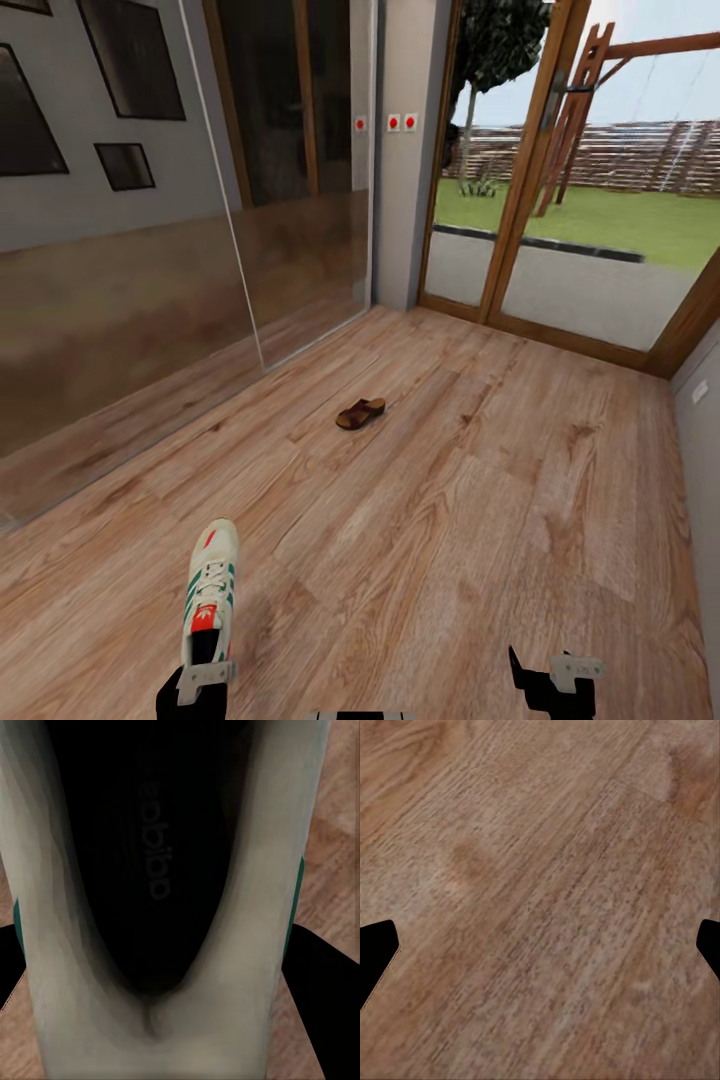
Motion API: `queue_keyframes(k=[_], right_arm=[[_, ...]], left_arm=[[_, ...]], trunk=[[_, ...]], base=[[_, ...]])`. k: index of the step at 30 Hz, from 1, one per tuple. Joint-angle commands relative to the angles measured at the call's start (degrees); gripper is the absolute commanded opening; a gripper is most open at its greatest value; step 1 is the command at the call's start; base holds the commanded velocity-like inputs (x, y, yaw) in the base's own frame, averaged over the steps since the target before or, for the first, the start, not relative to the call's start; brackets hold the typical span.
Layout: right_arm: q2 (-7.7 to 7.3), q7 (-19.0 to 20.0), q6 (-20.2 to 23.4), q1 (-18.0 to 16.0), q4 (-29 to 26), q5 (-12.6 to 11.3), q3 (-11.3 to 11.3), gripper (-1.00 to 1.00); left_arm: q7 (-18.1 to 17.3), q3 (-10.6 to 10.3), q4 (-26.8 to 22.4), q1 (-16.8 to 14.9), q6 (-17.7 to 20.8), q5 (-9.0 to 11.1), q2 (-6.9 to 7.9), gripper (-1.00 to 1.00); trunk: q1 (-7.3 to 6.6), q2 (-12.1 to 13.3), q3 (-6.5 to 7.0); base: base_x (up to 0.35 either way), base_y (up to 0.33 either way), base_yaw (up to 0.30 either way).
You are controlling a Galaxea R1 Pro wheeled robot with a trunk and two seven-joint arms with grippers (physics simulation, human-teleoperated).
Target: Pick up the two gym shoes and the two sandals from the corridor floor and place them onto the hallstand (shoe rack) in the corridor, making sure they are on the rack and not on the floor. Arrange them so the two gym shoes are next to each other and the two sandals are next to each other.
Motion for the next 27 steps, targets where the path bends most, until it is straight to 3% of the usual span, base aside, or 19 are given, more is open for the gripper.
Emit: queue_keyframes(k=[1, 13, 27], right_arm=[[0.03, 0.27, -0.19, -0.03, 0.06, 0.41, -0.5, 1.0], [0.11, 0.27, -0.1, -0.03, 0.15, 0.42, -0.41, 1.0], [0.32, 0.23, -0.1, -0.03, 0.16, 0.41, -0.41, 1.0]], left_arm=[[0.42, 0.09, 0.07, -0.03, -0.19, -0.6, -0.01, -1.0], [0.75, 0.09, 0.08, -0.03, -0.19, -0.59, -0.01, -1.0], [0.77, 0.09, 0.15, -0.03, -0.19, -0.59, -0.01, -1.0]], trunk=[[-0.23, 0.4, 0.23], [-2.87, 5.21, 3.32], [-5.51, 10.03, 5.55]], base=[[0.0, 0.0, 0.0], [0.0, 0.0, 0.0], [0.0, 0.0, 0.019]])
